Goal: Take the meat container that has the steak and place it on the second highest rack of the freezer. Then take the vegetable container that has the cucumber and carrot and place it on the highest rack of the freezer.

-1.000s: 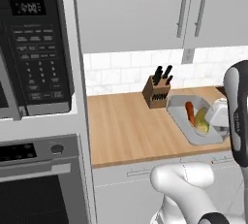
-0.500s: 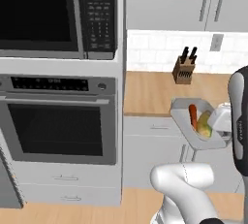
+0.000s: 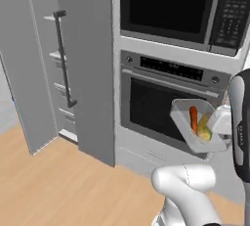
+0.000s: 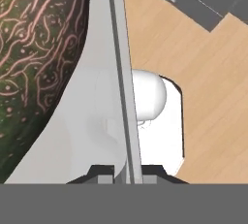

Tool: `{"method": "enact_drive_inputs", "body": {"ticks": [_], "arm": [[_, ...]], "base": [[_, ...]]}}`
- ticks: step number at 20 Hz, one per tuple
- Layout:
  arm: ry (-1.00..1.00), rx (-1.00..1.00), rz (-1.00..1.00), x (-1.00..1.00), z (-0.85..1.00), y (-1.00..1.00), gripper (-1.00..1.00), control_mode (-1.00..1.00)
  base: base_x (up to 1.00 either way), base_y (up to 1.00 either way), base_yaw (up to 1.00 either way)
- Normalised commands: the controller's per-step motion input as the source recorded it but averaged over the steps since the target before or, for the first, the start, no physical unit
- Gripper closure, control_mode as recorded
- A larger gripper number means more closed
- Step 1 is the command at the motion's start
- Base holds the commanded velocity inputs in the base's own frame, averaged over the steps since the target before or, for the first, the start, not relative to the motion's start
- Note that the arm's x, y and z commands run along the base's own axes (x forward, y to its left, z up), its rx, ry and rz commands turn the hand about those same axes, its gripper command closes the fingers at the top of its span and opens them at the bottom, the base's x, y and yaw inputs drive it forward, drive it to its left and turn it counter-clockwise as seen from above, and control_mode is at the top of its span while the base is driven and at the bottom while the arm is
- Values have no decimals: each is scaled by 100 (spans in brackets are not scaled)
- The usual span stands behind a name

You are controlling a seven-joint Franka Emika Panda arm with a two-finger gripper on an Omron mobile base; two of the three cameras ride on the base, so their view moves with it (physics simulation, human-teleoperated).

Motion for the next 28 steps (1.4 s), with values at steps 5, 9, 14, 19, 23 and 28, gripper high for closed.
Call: {"method": "enact_drive_inputs", "body": {"ticks": [5, 9, 14, 19, 23, 28], "arm": [[0, 0, 0, 0, 0, 0, 100, 100], [0, 0, 0, 0, 0, 0, 100, 100], [0, 0, 0, 0, 0, 0, 100, 100], [0, 0, 0, 0, 0, 0, 100, 100], [0, 0, 0, 0, 0, 0, 100, 100], [0, 0, 0, 0, 0, 0, 100, 100]], "base": [[44, 68, 55], [100, 67, 3], [100, 89, -7], [100, 98, -30], [100, 93, -51], [72, 100, -49]]}}
